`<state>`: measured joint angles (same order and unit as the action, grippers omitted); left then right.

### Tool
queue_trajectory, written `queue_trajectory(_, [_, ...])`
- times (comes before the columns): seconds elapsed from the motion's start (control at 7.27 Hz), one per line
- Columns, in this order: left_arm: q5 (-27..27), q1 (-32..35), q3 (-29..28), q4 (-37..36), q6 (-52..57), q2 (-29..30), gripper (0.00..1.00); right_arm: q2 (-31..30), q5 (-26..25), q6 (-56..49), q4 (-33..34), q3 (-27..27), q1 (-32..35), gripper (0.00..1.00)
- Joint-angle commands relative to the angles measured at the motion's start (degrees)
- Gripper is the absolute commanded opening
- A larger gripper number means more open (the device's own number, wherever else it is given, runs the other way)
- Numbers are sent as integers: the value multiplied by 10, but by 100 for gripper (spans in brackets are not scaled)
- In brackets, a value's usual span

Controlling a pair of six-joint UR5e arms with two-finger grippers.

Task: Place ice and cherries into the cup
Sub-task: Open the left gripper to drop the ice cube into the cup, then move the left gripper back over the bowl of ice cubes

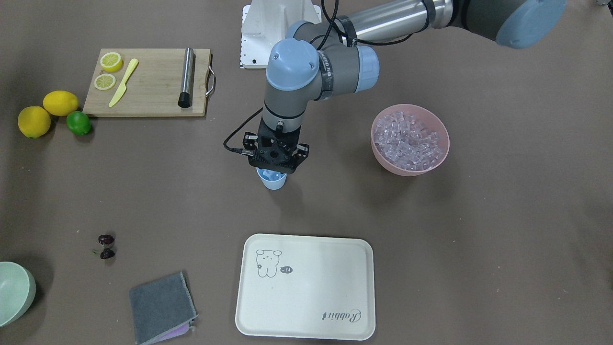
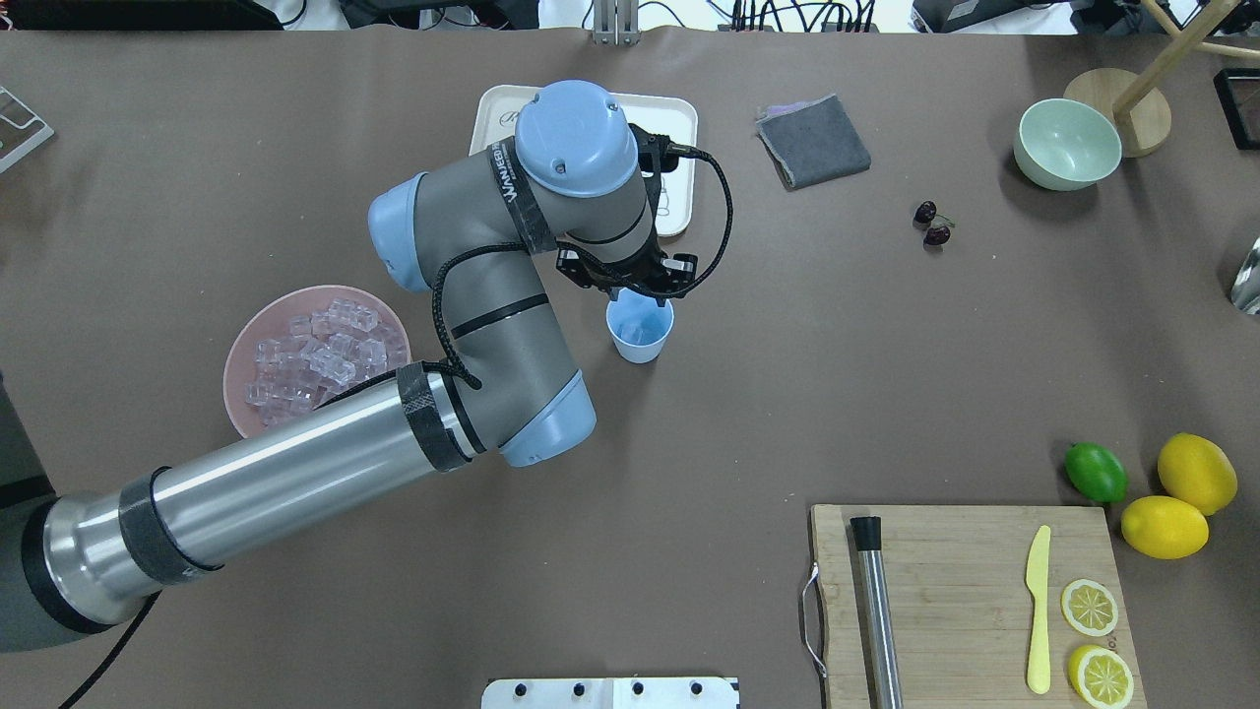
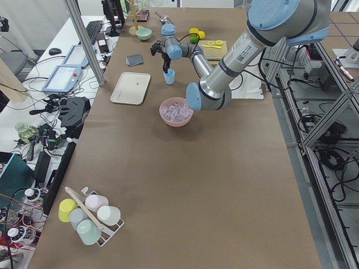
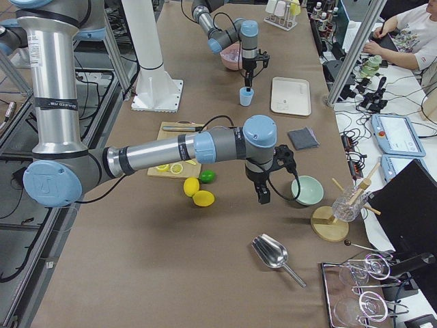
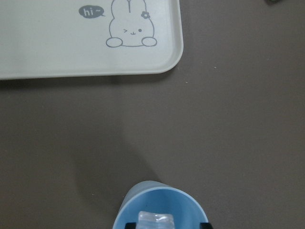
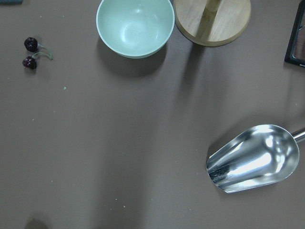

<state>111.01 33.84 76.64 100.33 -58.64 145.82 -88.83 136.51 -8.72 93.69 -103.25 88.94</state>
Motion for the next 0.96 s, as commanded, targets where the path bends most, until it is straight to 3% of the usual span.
queue_trajectory(0.0, [3, 4, 10, 4, -2, -1, 97, -1, 1, 0, 0, 0, 0, 99])
queue_trajectory(0.14, [34, 45, 69, -10, -2, -39, 97, -1, 0, 0, 1, -1, 0, 99])
queue_trajectory(0.28, [100, 88, 151, -18, 4, -130, 97, -1, 0, 0, 1, 0, 0, 99])
queue_trajectory(0.41, [108, 105, 226, -18, 13, -218, 97, -2, 2, 2, 1, 0, 0, 99])
queue_trajectory(0.55, [112, 114, 260, -15, 16, -265, 97, -2, 2, 3, 1, -1, 0, 99])
queue_trajectory(0.83, [112, 113, 265, -13, 15, -315, 97, 1, 1, 2, 1, 3, -1, 99])
